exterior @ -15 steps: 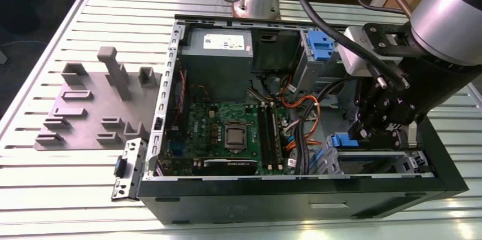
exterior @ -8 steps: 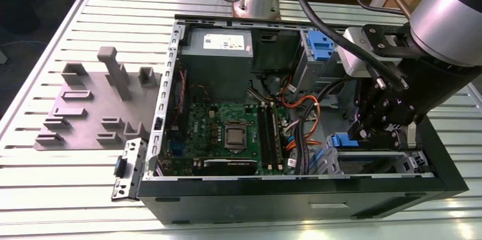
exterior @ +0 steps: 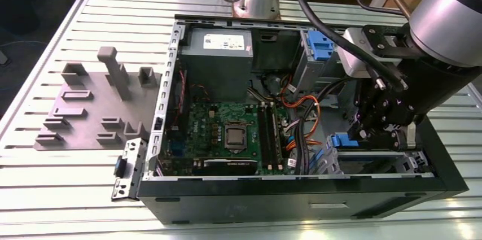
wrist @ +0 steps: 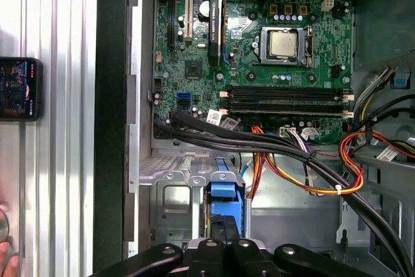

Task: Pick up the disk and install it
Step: 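Insert the first disk wire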

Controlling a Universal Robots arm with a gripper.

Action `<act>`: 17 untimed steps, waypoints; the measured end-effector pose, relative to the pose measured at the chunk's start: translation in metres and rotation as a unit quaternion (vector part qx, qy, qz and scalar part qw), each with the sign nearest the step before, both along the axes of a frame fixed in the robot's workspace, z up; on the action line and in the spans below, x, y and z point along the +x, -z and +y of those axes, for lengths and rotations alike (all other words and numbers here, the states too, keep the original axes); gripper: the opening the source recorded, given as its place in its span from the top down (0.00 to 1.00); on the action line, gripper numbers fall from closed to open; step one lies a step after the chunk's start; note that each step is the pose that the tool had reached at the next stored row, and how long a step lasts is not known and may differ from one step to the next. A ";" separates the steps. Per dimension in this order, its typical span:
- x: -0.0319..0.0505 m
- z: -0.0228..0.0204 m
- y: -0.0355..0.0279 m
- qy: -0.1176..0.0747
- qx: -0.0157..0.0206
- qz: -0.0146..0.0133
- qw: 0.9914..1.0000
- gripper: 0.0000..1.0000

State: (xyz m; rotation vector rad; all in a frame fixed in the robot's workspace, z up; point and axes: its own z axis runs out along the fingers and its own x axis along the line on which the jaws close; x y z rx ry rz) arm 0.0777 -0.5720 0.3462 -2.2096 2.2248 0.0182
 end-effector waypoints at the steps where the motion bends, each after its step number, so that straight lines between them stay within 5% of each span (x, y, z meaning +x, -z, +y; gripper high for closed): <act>1: 0.0004 0.0000 0.0001 0.000 0.000 0.000 1.000 0.89; 17: 0.0064 0.0000 0.0002 0.000 0.000 0.000 1.000 0.89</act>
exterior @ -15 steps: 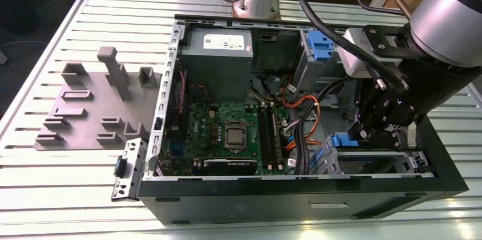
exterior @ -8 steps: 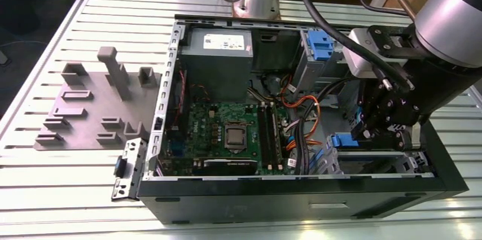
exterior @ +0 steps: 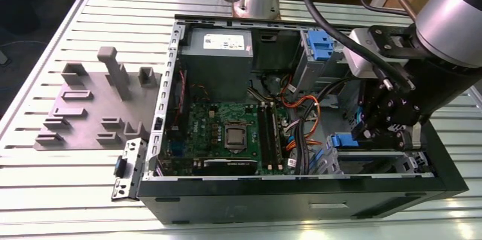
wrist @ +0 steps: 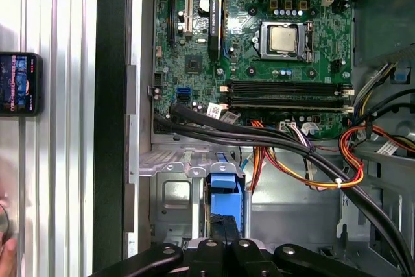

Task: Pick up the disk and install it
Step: 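Insert the first disk wire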

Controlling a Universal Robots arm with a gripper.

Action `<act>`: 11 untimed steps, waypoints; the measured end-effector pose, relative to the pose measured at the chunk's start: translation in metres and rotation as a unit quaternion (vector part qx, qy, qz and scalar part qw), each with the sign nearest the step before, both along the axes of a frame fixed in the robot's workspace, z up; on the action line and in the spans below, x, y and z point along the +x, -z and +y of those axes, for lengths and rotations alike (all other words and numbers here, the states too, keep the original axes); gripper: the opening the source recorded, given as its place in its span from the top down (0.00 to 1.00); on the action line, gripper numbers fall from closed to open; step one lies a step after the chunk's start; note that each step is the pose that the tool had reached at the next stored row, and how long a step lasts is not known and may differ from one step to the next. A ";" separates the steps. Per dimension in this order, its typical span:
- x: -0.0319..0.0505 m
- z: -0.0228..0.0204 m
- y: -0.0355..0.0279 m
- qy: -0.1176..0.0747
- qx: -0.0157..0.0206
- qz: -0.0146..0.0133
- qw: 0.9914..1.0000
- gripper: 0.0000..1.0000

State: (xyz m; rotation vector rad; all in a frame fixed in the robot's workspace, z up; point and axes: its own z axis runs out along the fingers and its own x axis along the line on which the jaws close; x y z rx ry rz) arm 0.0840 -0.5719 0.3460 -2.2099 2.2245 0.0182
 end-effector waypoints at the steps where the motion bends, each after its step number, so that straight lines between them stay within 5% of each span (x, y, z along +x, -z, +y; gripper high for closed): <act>1: 0.0006 0.0000 0.0000 0.000 0.000 0.000 1.000 0.89; 11: 0.0144 0.0000 0.0000 0.000 0.000 0.000 1.000 0.89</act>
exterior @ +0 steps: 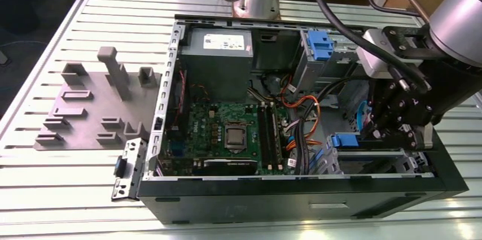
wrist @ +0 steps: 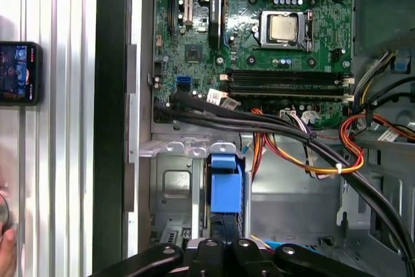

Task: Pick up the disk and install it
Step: 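Insert the first disk wire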

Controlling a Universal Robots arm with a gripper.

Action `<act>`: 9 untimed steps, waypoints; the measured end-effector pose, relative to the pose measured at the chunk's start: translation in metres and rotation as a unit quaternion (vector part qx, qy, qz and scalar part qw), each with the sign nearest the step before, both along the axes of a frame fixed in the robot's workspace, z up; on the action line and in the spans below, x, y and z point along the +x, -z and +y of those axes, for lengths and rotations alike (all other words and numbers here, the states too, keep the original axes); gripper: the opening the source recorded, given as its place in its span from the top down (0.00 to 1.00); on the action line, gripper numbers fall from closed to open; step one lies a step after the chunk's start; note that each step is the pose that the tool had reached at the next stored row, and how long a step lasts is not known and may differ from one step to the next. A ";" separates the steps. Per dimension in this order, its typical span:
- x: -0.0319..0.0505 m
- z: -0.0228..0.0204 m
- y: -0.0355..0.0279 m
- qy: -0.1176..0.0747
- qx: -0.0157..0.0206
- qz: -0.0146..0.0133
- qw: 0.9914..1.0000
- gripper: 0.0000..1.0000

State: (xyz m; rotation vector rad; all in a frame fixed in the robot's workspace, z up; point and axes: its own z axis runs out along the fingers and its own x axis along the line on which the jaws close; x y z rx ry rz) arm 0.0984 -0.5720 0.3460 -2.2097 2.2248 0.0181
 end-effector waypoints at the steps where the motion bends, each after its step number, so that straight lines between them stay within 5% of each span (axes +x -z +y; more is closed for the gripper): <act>1: 0.0018 0.0000 0.0000 0.000 0.000 0.000 1.000 0.89; 9: 0.0186 0.0002 0.0000 0.000 0.000 0.000 1.000 0.89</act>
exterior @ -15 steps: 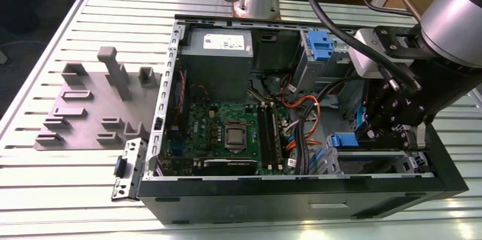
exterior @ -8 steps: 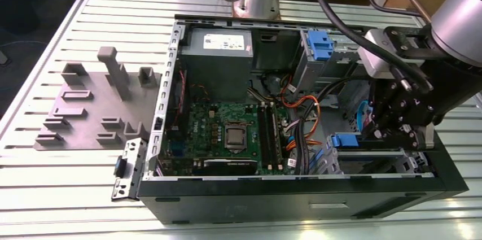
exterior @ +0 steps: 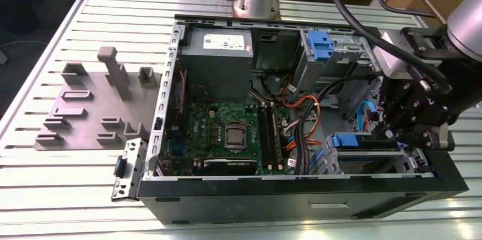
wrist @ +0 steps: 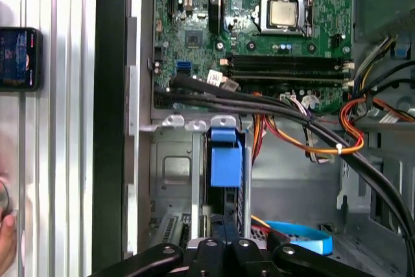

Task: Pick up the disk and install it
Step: 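Insert the first disk wire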

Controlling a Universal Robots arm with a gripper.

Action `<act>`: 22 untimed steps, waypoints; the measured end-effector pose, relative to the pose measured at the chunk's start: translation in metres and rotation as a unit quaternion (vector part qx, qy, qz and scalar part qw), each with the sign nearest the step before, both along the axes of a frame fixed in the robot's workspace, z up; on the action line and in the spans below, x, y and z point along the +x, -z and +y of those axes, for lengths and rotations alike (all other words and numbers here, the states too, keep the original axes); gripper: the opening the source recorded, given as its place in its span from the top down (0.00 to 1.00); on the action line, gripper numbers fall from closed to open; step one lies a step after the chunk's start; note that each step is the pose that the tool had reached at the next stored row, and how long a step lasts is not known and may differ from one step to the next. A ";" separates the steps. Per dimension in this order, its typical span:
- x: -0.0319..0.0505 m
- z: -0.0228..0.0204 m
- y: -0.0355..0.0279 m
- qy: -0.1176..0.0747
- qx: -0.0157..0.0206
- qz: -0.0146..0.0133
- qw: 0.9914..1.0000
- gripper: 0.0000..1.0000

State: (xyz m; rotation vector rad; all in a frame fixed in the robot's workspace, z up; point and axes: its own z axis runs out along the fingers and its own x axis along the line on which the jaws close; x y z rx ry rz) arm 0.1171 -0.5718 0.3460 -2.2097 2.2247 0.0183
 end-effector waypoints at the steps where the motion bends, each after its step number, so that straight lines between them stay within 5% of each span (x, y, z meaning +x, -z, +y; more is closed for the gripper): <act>1: 0.0021 0.0000 0.0000 0.000 0.000 0.000 1.000 0.89; 22: 0.0123 0.0005 -0.0089 0.000 0.000 0.000 1.000 0.89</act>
